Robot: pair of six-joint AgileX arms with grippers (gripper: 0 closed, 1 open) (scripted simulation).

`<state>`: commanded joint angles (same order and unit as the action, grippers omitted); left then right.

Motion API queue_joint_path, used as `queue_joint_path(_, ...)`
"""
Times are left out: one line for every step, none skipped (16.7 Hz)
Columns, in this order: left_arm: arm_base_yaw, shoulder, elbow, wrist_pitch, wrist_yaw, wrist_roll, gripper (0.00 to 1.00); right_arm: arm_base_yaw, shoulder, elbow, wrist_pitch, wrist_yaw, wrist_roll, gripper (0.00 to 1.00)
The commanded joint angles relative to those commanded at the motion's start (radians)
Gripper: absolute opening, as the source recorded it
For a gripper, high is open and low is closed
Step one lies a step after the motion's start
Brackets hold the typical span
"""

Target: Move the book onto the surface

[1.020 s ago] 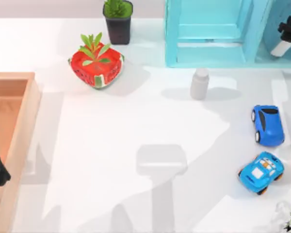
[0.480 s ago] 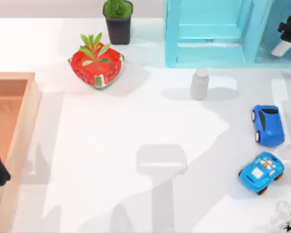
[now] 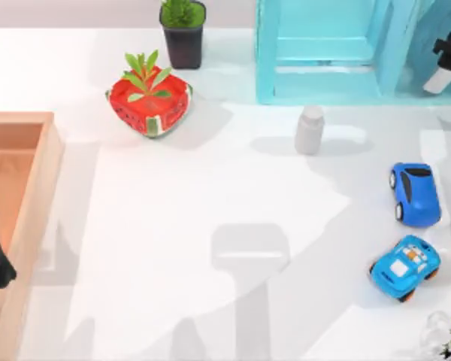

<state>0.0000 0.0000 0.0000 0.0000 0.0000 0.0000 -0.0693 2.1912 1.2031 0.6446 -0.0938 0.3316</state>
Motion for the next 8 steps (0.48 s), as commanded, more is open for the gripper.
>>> queue_joint_path(0.0,0.0,0.0,0.0,0.0,0.0,1.0,-0.003,-0.038,-0.027,-0.04,-0.001,0.002,0.0)
queue_joint_path(0.0,0.0,0.0,0.0,0.0,0.0,1.0,-0.008,-0.086,-0.054,-0.086,-0.002,0.004,0.0)
queue_joint_path(0.0,0.0,0.0,0.0,0.0,0.0,1.0,-0.013,-0.145,-0.08,-0.135,-0.004,0.005,0.0)
queue_joint_path(0.0,0.0,0.0,0.0,0.0,0.0,1.0,-0.019,-0.213,-0.104,-0.184,-0.006,0.007,0.0)
queue_joint_path(0.0,0.0,0.0,0.0,0.0,0.0,1.0,-0.024,-0.292,-0.127,-0.233,-0.009,0.008,0.0)
queue_joint_path(0.0,0.0,0.0,0.0,0.0,0.0,1.0,-0.029,-0.379,-0.149,-0.282,-0.012,0.008,0.0)
queue_joint_path(0.0,0.0,0.0,0.0,0.0,0.0,1.0,-0.033,-0.471,-0.171,-0.329,-0.016,0.008,0.0)
queue_joint_path(0.0,0.0,0.0,0.0,0.0,0.0,1.0,-0.036,-0.563,-0.193,-0.375,-0.019,0.006,0.0)
